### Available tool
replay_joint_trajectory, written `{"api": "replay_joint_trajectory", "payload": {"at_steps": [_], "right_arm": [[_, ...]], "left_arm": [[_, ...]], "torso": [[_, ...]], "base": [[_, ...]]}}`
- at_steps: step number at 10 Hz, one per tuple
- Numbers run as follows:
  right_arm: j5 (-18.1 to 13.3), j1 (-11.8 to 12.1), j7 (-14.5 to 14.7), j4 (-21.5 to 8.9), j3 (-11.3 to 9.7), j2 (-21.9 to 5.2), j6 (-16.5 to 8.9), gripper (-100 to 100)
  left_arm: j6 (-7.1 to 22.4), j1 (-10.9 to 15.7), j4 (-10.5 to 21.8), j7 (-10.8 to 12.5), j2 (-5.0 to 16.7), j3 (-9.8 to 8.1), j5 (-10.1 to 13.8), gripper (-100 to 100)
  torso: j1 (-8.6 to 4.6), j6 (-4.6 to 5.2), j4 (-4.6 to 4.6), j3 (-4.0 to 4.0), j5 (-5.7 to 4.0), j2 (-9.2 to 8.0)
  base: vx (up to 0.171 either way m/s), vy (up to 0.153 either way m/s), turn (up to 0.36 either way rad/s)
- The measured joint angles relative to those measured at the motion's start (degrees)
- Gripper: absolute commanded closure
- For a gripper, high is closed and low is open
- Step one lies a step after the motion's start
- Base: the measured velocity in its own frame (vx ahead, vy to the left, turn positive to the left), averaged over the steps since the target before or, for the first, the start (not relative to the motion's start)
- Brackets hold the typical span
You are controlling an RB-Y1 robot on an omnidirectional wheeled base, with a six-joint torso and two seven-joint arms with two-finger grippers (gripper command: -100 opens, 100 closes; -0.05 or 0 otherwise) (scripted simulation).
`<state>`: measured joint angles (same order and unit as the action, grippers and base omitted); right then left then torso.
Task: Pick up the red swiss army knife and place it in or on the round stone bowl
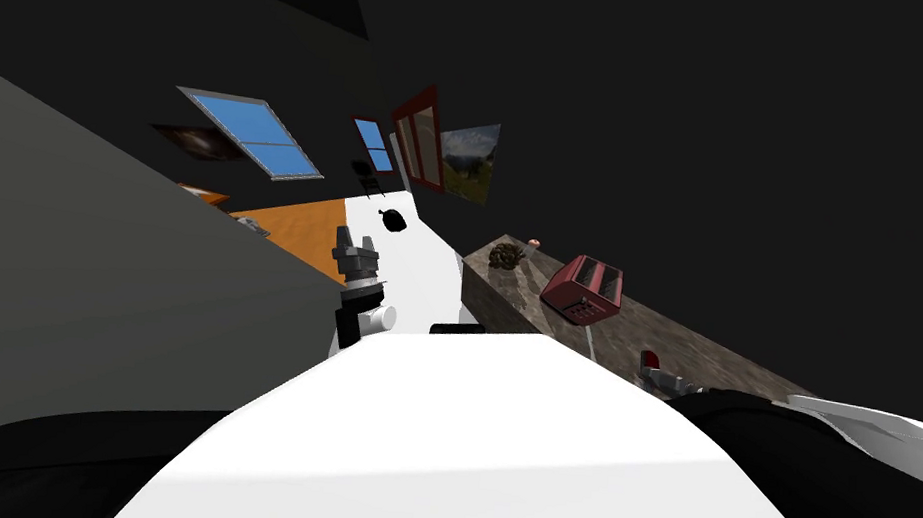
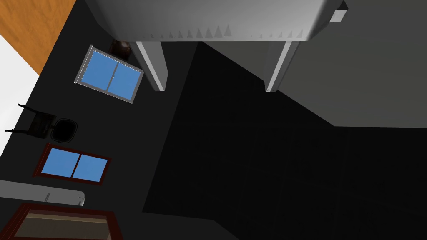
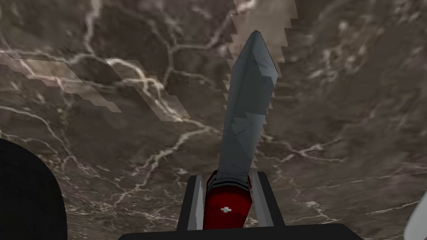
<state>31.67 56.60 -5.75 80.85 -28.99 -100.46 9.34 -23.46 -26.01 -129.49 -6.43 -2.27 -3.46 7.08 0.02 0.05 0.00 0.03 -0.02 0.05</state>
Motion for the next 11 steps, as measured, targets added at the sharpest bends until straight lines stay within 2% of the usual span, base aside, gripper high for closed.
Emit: {"api": "replay_joint_trajectory", "payload": {"at_steps": [2, 4, 5, 6, 7, 8, 9, 11], "right_arm": [[-0.1, -1.9, -2.0, 0.7, -1.9, -2.2, -0.2, 100], [1.3, -1.2, -2.9, 2.5, -1.2, -4.7, -0.8, 100], [1.3, -1.1, -3.0, 2.5, -1.2, -4.8, -0.8, 0], [1.3, -1.1, -3.0, 2.5, -1.2, -4.7, -0.8, 100], [1.3, -1.6, -3.6, 2.4, -1.3, -5.9, 0.3, 100], [4.4, 0.1, -2.3, 4.0, 0.7, -7.7, 0.7, 100], [5.3, -0.1, -1.6, 4.5, 0.8, -8.3, 1.0, 100], [3.0, -1.6, -3.6, 4.3, -0.3, -8.1, 1.0, 100]], "left_arm": [[0.0, 0.0, 0.0, 0.0, 0.0, 0.00, 0.0, 0], [0.0, 0.0, 0.0, 0.0, 0.0, 0.00, 0.0, 0], [0.0, 0.0, 0.0, 0.0, 0.0, 0.00, 0.0, 0], [0.0, 0.0, 0.0, 0.0, 0.0, 0.00, 0.0, 0], [0.0, 0.0, 0.0, 0.0, 0.0, 0.00, 0.0, 0], [0.0, 0.0, 0.0, 0.0, 0.0, 0.00, 0.0, 0], [0.0, 0.0, 0.0, 0.0, 0.0, 0.01, 0.0, 0], [0.0, 0.0, 0.0, 0.0, 0.0, 0.00, 0.0, 0]], "torso": [[0.06, 0.06, 0.01, -0.05, 0.01, -0.08], [0.15, 0.10, 0.03, -0.11, 0.03, -0.19], [0.12, 0.12, 0.03, -0.08, 0.01, -0.12], [0.09, 0.11, 0.01, -0.03, 0.01, -0.05], [0.15, 0.17, 0.04, -0.12, 0.04, -0.21], [0.27, 0.15, 0.08, -0.19, 0.03, -0.31], [0.26, 0.11, 0.07, -0.17, 0.04, -0.26], [0.10, 0.10, 0.03, -0.05, 0.00, -0.05]], "base": [[-0.054, 0.003, 0.004], [-0.045, 0.011, 0.008], [0.000, 0.000, 0.000], [-0.067, 0.019, -0.146], [-0.092, 0.038, -0.168], [-0.062, 0.035, -0.022], [-0.027, 0.013, 0.026], [-0.031, 0.004, -0.065]]}}
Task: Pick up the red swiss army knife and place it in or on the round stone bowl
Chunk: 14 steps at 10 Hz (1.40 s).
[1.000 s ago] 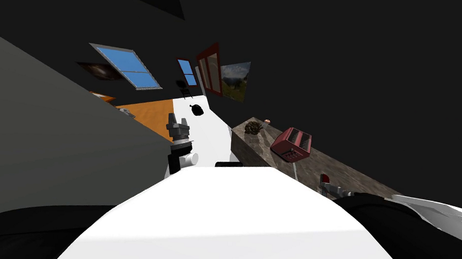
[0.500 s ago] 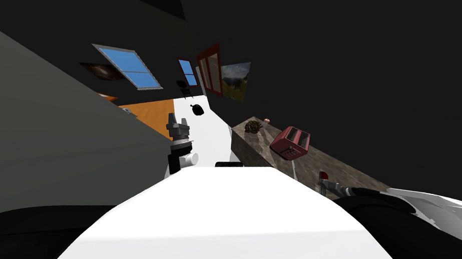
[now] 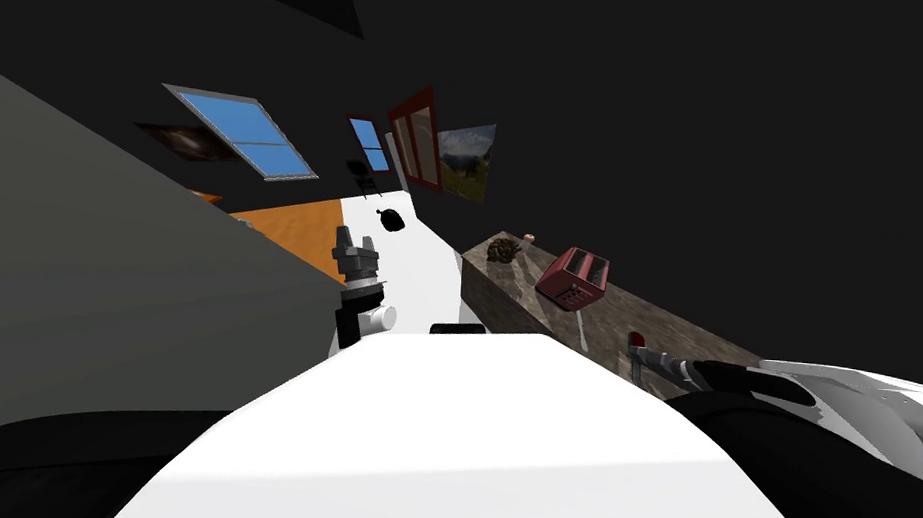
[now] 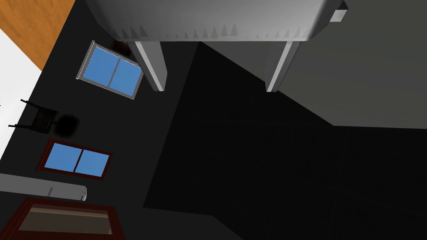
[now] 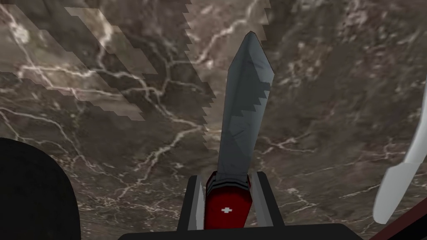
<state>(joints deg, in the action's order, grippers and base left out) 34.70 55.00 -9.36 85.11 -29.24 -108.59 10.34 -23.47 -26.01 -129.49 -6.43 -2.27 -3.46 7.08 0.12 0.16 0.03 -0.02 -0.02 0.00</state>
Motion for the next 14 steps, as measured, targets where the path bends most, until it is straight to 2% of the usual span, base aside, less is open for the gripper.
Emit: {"api": "replay_joint_trajectory", "payload": {"at_steps": [1, 2, 3, 5, 6, 8, 9, 10, 11, 12, 13, 14], "right_arm": [[2.8, 0.6, 1.6, 0.6, 0.7, -1.2, 0.7, 100], [4.0, 0.2, 2.6, 1.0, 0.3, -2.2, 1.4, 100], [4.1, -0.4, 2.5, 1.3, -0.2, -2.7, 1.6, 100], [1.1, -0.8, -0.4, 1.1, 0.1, -2.6, 1.3, 100], [3.0, -1.3, 0.0, 1.8, -0.3, -3.8, 1.6, 100], [1.2, -1.2, -1.5, 1.8, 0.2, -4.0, 1.9, 100], [-3.9, 0.4, -6.6, 1.8, 3.5, -4.9, 2.3, 100], [-2.5, -1.0, -6.4, 2.5, 2.1, -6.4, 3.0, 100], [-0.7, -1.5, -4.6, 2.8, 1.2, -6.9, 3.4, 100], [0.3, -1.3, -4.0, 2.9, 1.4, -7.0, 3.5, 100], [-0.3, -0.2, -5.3, 3.0, 3.1, -7.7, 3.7, 100], [1.1, -1.3, -5.1, 3.5, 2.1, -8.5, 4.0, 100]], "left_arm": [[0.0, 0.0, 0.0, 0.0, 0.0, 0.00, 0.0, 0], [0.0, 0.0, 0.0, 0.0, 0.0, 0.00, 0.0, 0], [0.0, 0.0, 0.0, 0.0, 0.0, 0.00, 0.0, 0], [0.0, 0.0, 0.0, 0.0, 0.0, 0.00, 0.0, 0], [0.0, 0.0, 0.0, 0.0, 0.0, 0.00, 0.0, 0], [0.0, 0.0, 0.0, 0.0, 0.0, 0.00, 0.0, 0], [0.0, 0.0, 0.0, 0.0, 0.0, 0.00, 0.0, 0], [0.0, 0.0, 0.0, 0.0, 0.0, 0.00, 0.0, 0], [0.0, 0.0, 0.0, 0.0, 0.0, 0.00, 0.0, 0], [0.0, 0.0, 0.0, 0.0, 0.0, 0.00, 0.0, 0], [0.0, 0.0, 0.0, 0.0, 0.0, 0.00, 0.0, 0], [0.0, 0.0, 0.0, 0.0, 0.0, 0.00, 0.0, 0]], "torso": [[0.04, 0.07, 0.02, -0.07, 0.02, -0.15], [0.06, 0.04, 0.05, -0.13, 0.02, -0.23], [0.04, -0.02, 0.04, -0.08, 0.01, -0.13], [-0.03, -0.01, -0.01, 0.03, -0.01, 0.05], [0.01, 0.02, 0.00, 0.00, 0.02, -0.01], [0.02, 0.00, 0.01, -0.03, 0.01, -0.04], [0.04, 0.02, 0.04, -0.10, 0.03, -0.18], [0.11, 0.05, 0.06, -0.17, 0.03, -0.29], [0.09, 0.02, 0.06, -0.13, 0.03, -0.22], [0.03, 0.00, 0.03, -0.06, 0.02, -0.08], [0.02, 0.02, 0.03, -0.06, 0.02, -0.10], [0.03, 0.03, 0.04, -0.07, 0.02, -0.11]], "base": [[-0.075, 0.016, -0.094], [-0.034, 0.007, -0.004], [-0.005, -0.001, 0.017], [-0.009, -0.002, -0.037], [-0.035, 0.006, -0.049], [-0.048, 0.005, -0.079], [-0.093, 0.018, -0.087], [-0.050, 0.012, -0.008], [-0.013, 0.001, 0.006], [-0.036, -0.002, -0.084], [-0.039, 0.001, -0.051], [-0.058, 0.000, -0.078]]}}
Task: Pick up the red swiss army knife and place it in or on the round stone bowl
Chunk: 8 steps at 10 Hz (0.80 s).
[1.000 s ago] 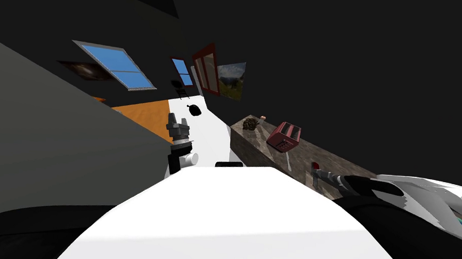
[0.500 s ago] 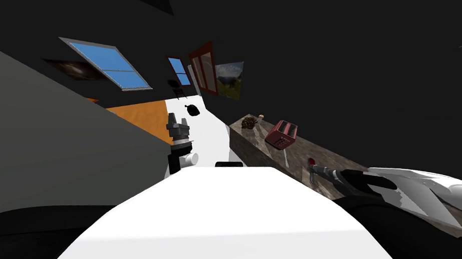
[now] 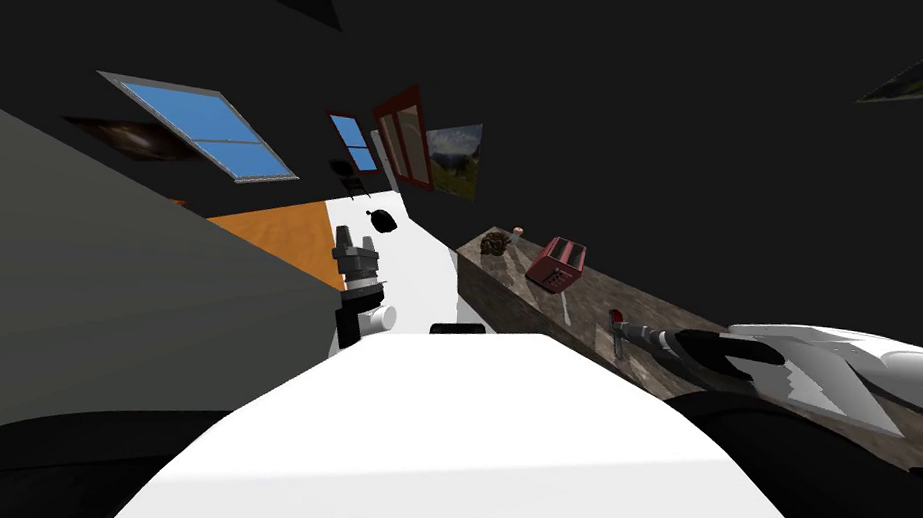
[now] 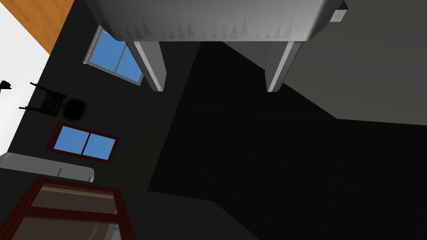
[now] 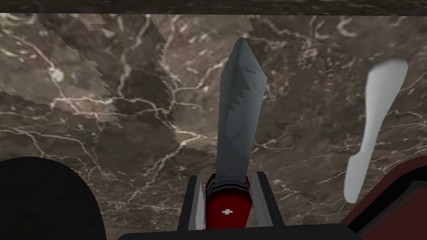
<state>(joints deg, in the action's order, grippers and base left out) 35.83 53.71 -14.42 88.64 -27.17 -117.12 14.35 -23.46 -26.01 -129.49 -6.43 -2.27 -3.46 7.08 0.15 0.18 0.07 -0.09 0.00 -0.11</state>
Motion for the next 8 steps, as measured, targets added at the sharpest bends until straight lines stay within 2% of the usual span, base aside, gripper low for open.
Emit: {"api": "replay_joint_trajectory", "payload": {"at_steps": [2, 3, 6, 8], "right_arm": [[1.6, -0.9, -0.2, 1.4, -0.2, -2.8, 1.1, 100], [1.7, -0.2, -1.2, 1.8, 1.0, -4.4, 1.8, 100], [4.2, -3.0, -1.8, 4.5, -0.6, -9.0, 4.0, 100], [4.4, -1.2, -3.3, 4.7, 1.9, -11.2, 5.3, 100]], "left_arm": [[0.0, 0.0, 0.0, 0.0, 0.0, 0.00, 0.0, 0], [0.0, 0.0, 0.0, 0.0, 0.0, 0.00, 0.0, 0], [0.0, 0.0, 0.0, 0.0, 0.0, 0.00, 0.0, 0], [0.0, 0.0, 0.0, 0.0, 0.0, 0.00, 0.0, 0]], "torso": [[0.03, 0.03, 0.05, -0.11, 0.01, -0.18], [0.06, 0.02, 0.07, -0.15, -0.01, -0.25], [0.07, 0.06, 0.12, -0.25, -0.01, -0.40], [0.00, 0.03, 0.08, -0.15, -0.04, -0.23]], "base": [[-0.095, 0.006, -0.136], [-0.106, 0.021, -0.110], [-0.110, 0.004, -0.110], [-0.065, -0.010, -0.076]]}}
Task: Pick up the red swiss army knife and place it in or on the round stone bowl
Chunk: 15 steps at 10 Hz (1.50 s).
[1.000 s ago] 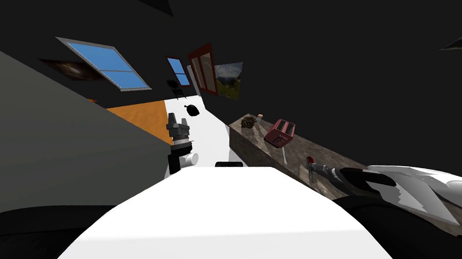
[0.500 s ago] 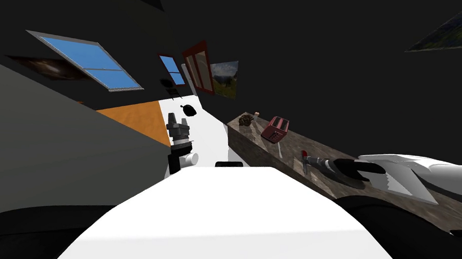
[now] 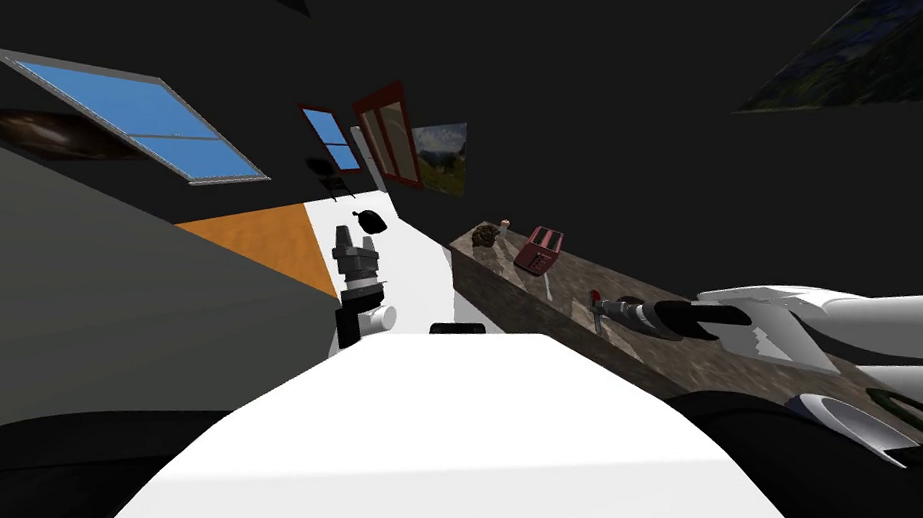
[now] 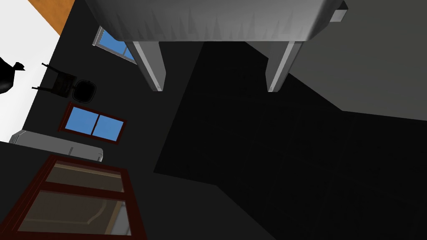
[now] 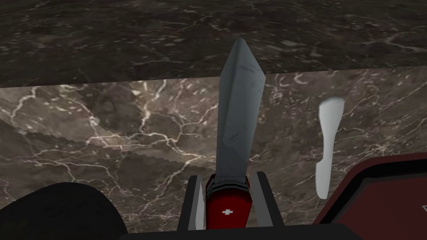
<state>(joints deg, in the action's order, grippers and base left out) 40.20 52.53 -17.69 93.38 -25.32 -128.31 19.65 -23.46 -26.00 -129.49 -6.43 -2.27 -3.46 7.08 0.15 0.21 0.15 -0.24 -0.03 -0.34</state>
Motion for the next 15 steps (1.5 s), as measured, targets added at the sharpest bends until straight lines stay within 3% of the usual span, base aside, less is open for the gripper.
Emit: {"api": "replay_joint_trajectory", "payload": {"at_steps": [5, 8, 15], "right_arm": [[2.8, -1.9, -1.5, 2.4, -2.0, -6.6, 2.7, 100], [4.3, -0.9, -2.3, 2.2, -2.6, -10.0, 4.1, 100], [9.4, 1.1, -3.9, 1.4, -6.7, -19.9, 7.0, 100]], "left_arm": [[0.0, 0.0, 0.0, 0.0, 0.0, 0.00, 0.0, 0], [0.0, 0.0, 0.0, 0.0, 0.0, 0.00, 0.0, 0], [0.0, 0.0, 0.0, 0.0, 0.0, -0.01, 0.0, 0]], "torso": [[-0.10, 0.00, -0.06, 0.11, 0.05, 0.17], [-0.21, 0.00, -0.12, 0.20, 0.04, 0.30], [-0.26, 0.00, -0.18, 0.30, 0.09, 0.43]], "base": [[-0.053, -0.035, -0.041], [-0.022, -0.074, -0.005], [-0.010, -0.110, 0.010]]}}
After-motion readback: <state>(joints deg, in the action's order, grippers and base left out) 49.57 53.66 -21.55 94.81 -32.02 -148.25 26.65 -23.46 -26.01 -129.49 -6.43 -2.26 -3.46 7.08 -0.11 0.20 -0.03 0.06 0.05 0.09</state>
